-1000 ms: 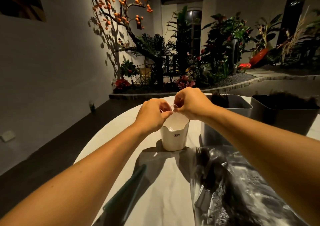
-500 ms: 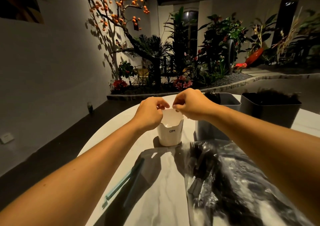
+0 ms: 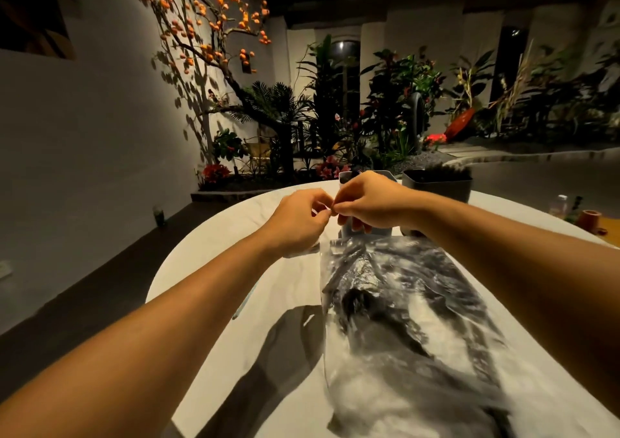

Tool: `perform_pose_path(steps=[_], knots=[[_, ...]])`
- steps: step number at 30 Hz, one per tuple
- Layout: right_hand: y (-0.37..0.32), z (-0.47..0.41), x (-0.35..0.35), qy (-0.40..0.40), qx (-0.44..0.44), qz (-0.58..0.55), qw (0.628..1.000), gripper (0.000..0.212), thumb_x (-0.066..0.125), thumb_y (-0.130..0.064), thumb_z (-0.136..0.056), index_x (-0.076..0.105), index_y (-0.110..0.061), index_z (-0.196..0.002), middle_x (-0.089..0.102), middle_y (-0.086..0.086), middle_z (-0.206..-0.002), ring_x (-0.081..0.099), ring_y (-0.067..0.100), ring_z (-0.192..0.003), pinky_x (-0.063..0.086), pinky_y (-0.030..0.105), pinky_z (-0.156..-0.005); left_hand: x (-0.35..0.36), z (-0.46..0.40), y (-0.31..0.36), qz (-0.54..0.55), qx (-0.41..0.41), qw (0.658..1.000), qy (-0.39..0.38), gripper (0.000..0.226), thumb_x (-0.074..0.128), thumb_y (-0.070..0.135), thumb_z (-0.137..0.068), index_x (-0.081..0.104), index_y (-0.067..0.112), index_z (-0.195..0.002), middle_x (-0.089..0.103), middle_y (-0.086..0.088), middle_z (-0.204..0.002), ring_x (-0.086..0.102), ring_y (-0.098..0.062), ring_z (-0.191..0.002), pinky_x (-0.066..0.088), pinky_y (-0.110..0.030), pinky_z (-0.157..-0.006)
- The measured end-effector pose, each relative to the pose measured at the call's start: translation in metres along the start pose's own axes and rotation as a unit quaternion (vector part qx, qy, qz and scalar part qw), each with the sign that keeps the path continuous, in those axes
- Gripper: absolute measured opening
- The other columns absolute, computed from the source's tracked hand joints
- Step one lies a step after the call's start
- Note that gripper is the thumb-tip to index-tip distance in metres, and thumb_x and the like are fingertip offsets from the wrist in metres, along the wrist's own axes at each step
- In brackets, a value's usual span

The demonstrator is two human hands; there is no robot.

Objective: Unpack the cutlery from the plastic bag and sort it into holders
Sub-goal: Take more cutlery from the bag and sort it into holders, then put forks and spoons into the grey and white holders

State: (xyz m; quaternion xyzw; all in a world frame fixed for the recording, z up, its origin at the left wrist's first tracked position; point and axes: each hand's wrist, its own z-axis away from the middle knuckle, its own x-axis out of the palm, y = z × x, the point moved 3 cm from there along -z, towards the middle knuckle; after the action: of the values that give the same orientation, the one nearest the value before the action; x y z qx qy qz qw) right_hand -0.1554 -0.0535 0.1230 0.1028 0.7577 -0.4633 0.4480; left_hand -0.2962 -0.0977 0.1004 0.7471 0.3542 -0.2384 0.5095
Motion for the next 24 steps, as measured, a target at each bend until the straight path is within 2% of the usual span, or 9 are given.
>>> perform_pose_path(steps=[3, 6, 9, 11, 13, 16, 19, 22, 24], knots=[[-0.002, 0.031, -0.002, -0.007, 0.003, -0.001, 1.0, 0.016, 0.058, -0.018, -0.099, 0.071, -0.011, -0.095, 0.073, 0.005, -0.082, 0.066, 0.01, -0.061, 0.048, 0.018, -0.05, 0.012, 0.026, 0.014, 0.015, 0.009, 0.999, -0.037, 0.012, 0.054, 0.016, -0.102, 0.064, 0.02, -0.107, 0.069, -0.004, -0.104, 0.066, -0.021, -0.096, 0.057, -0.037, -0.086], [0.003, 0.062, 0.001, -0.017, 0.02, 0.005, 1.0, 0.019, 0.054, -0.017, -0.101, 0.07, -0.008, -0.095, 0.073, 0.008, -0.082, 0.068, 0.014, -0.062, 0.05, 0.02, -0.052, 0.032, 0.053, 0.023, 0.008, 0.005, 0.993, -0.122, 0.014, 0.058, 0.014, -0.099, 0.068, 0.012, -0.109, 0.072, -0.006, -0.105, 0.068, -0.022, -0.098, 0.055, -0.046, -0.094], [0.012, 0.091, 0.006, -0.034, 0.044, -0.035, 0.998, 0.025, 0.05, -0.014, -0.101, 0.068, 0.0, -0.091, 0.071, 0.015, -0.079, 0.067, 0.019, -0.057, 0.053, 0.026, -0.053, 0.052, 0.081, 0.03, 0.031, 0.002, 0.975, -0.221, 0.026, 0.073, 0.026, -0.09, 0.071, 0.013, -0.113, 0.072, -0.001, -0.111, 0.067, -0.016, -0.103, 0.055, -0.037, -0.096], [0.017, 0.111, 0.007, -0.043, 0.055, -0.076, 0.995, 0.027, 0.047, -0.012, -0.098, 0.066, 0.004, -0.086, 0.067, 0.018, -0.074, 0.065, 0.023, -0.056, 0.053, 0.029, -0.052, 0.064, 0.098, 0.036, 0.035, 0.006, 0.96, -0.278, 0.046, 0.08, 0.04, -0.082, 0.067, 0.021, -0.121, 0.067, 0.004, -0.118, 0.063, -0.009, -0.107, 0.053, -0.028, -0.094], [0.021, 0.127, 0.008, -0.055, 0.077, -0.107, 0.99, 0.028, 0.045, -0.011, -0.095, 0.065, 0.006, -0.086, 0.066, 0.019, -0.073, 0.064, 0.025, -0.058, 0.053, 0.031, -0.053, 0.074, 0.108, 0.038, -0.026, 0.019, 0.955, -0.295, 0.058, 0.085, 0.047, -0.074, 0.062, 0.028, -0.123, 0.062, 0.008, -0.12, 0.058, -0.005, -0.108, 0.049, -0.019, -0.087], [0.024, 0.149, 0.015, -0.144, 0.13, -0.137, 0.971, 0.032, 0.042, -0.015, -0.095, 0.065, 0.007, -0.092, 0.07, 0.02, -0.079, 0.067, 0.027, -0.064, 0.055, 0.031, -0.059, 0.088, 0.113, 0.036, -0.128, 0.044, 0.962, -0.239, 0.044, 0.083, 0.041, -0.078, 0.067, 0.023, -0.115, 0.064, 0.006, -0.11, 0.061, -0.012, -0.099, 0.054, -0.025, -0.081], [0.028, 0.166, 0.032, -0.274, 0.168, -0.138, 0.937, 0.04, 0.034, -0.014, -0.099, 0.067, 0.008, -0.103, 0.072, 0.023, -0.101, 0.072, 0.028, -0.086, 0.058, 0.034, -0.08, 0.091, 0.109, 0.04, -0.094, 0.043, 0.988, -0.11, 0.013, 0.071, 0.024, -0.092, 0.071, 0.013, -0.098, 0.069, -0.003, -0.096, 0.065, -0.019, -0.089, 0.059, -0.044, -0.082], [0.043, 0.161, 0.042, -0.227, 0.171, -0.048, 0.958, 0.033, 0.04, -0.003, -0.1, 0.069, 0.0, -0.116, 0.069, 0.017, -0.12, 0.068, 0.028, -0.108, 0.053, 0.035, -0.098, 0.079, 0.105, 0.051, -0.086, 0.056, 0.993, 0.061, 0.007, 0.062, 0.021, -0.097, 0.063, 0.015, -0.093, 0.063, -0.003, -0.093, 0.059, -0.021, -0.083, 0.057, -0.043, -0.074], [0.052, 0.159, 0.036, -0.148, 0.135, 0.137, 0.97, 0.035, 0.045, -0.001, -0.099, 0.067, -0.009, -0.125, 0.064, 0.012, -0.128, 0.061, 0.027, -0.115, 0.049, 0.032, -0.099, 0.069, 0.102, 0.055, -0.103, 0.071, 0.98, 0.156, 0.007, 0.058, 0.021, -0.098, 0.058, 0.017, -0.092, 0.061, -0.002, -0.095, 0.054, -0.019, -0.082, 0.051, -0.037, -0.069]])
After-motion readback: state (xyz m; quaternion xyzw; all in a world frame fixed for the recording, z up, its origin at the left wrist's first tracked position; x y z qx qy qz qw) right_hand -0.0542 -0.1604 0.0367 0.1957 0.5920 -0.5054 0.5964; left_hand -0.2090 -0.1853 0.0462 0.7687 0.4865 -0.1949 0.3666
